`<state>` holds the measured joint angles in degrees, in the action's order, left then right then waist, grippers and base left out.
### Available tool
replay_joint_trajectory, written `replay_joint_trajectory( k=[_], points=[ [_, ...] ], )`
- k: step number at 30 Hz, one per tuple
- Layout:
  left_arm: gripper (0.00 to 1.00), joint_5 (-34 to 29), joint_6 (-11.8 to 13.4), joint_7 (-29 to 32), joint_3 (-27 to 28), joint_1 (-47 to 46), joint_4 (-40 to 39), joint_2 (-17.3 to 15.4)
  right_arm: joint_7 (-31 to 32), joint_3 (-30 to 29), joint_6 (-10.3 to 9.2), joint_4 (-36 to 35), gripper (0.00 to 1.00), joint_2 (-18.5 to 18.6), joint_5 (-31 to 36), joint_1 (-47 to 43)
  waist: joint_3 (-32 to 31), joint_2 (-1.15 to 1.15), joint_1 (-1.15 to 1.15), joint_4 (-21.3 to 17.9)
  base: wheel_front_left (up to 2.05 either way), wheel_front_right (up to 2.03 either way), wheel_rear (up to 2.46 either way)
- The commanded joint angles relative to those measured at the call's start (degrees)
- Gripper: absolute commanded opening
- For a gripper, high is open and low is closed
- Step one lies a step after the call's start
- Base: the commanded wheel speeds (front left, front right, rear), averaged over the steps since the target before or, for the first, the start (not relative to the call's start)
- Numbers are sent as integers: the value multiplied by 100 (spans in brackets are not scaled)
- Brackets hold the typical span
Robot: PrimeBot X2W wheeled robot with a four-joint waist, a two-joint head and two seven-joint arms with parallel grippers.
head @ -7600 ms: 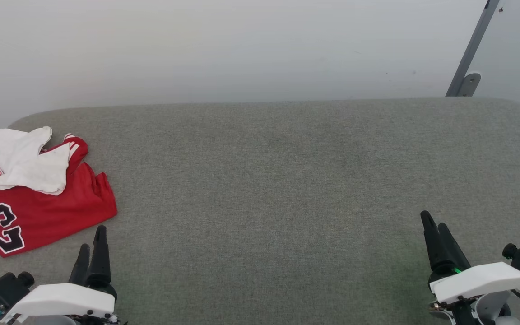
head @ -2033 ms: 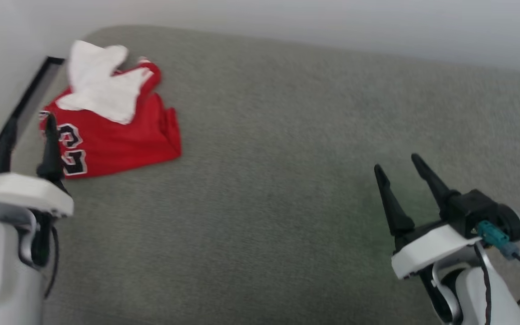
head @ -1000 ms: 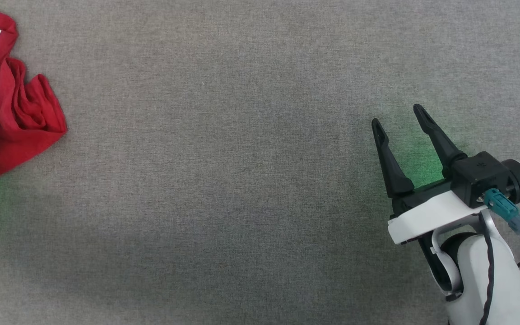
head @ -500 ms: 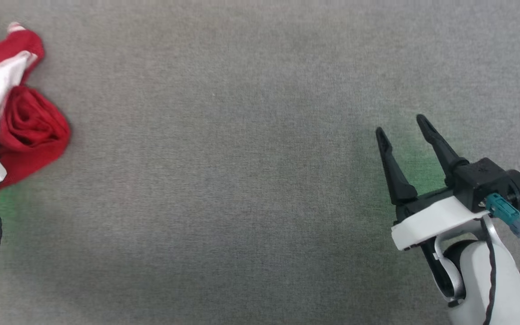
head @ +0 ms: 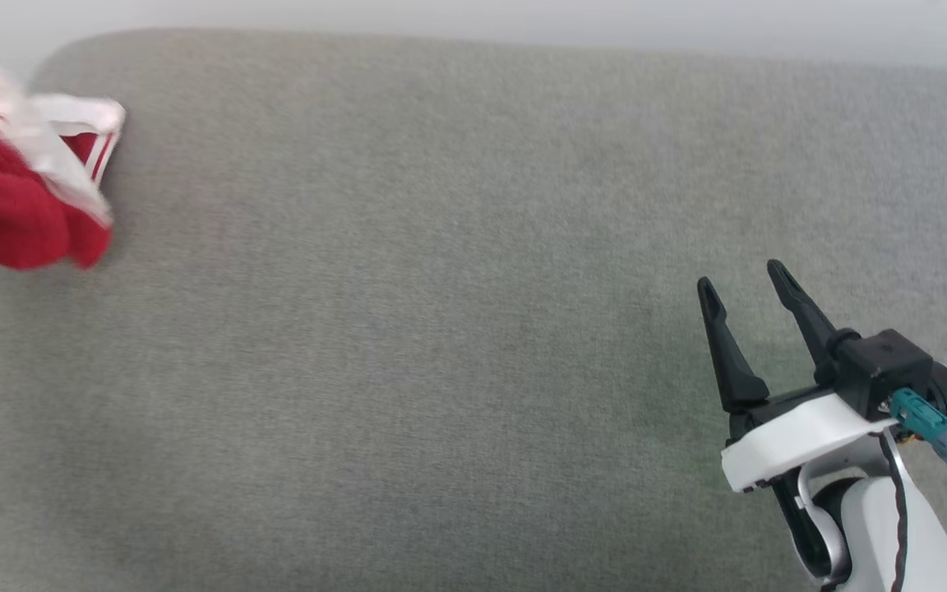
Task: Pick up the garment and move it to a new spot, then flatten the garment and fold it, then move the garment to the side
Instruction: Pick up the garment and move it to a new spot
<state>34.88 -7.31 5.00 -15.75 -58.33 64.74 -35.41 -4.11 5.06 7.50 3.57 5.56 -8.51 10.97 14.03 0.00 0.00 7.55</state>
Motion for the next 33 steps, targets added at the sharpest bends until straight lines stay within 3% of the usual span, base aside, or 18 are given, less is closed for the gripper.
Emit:
replay_joint_trajectory(
  k=[1, 8, 18, 26, 33],
  points=[
    [0, -1, -13, -63, -78, -133, -181, -100, -51, -32, -2, 15, 100, -29, -43, -96, -256, 0, 0, 176, 0, 0, 0],
    [0, 53, -15, 7, -477, -116, -1026, -307, -109, -86, -2, 35, 100, -85, -91, -227, -611, 0, 0, 358, 0, 0, 0],
    [0, 214, 25, 710, -748, 33, -2575, -577, -166, -222, -3, -52, 100, -86, -128, -280, -850, 0, 0, 271, 0, 0, 0],
    [0, 393, 455, 1743, -783, 624, -4731, -919, -212, -619, -2, -187, 100, -135, -74, -371, -939, 0, 0, -190, 0, 0, 0],
    [0, 609, 916, 2542, -842, 1192, -6471, -1159, -272, -922, -2, -257, 100, -195, -31, -445, -945, 0, 0, -858, 0, 0, 0]
  ],
)
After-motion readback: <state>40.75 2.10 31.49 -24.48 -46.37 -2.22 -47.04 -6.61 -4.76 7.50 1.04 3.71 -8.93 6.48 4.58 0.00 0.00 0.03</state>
